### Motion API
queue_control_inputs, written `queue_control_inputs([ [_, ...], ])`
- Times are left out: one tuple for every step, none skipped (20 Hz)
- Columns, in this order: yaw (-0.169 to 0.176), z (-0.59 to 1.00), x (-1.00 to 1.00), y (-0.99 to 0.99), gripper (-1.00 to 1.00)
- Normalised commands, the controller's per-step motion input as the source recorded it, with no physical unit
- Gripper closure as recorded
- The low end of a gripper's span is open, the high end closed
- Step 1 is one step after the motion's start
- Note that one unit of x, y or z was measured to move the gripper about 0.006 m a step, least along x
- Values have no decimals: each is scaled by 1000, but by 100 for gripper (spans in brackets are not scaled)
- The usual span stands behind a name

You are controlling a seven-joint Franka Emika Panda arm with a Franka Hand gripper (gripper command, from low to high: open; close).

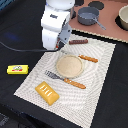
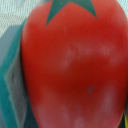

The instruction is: Interact with the objects in diverse but meaningful ways.

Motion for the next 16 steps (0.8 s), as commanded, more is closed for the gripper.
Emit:
queue_control_inputs([
  [0,-529,-291,-120,100],
  [0,-511,-303,-109,100],
  [0,-509,-334,-86,100],
  [0,-474,-354,-63,100],
  [0,-409,-400,-11,100],
  [0,-306,-486,0,100],
  [0,-280,-534,0,100],
  [0,-271,-497,0,100],
  [0,-280,-466,0,100],
  [0,-286,-443,0,100],
  [0,-291,-391,0,100],
  [0,-286,-351,0,-100],
  [0,-263,-343,0,-100],
  [0,-183,-317,0,-100],
  [1,-140,-314,0,-100],
  [4,-126,-323,0,-100],
])
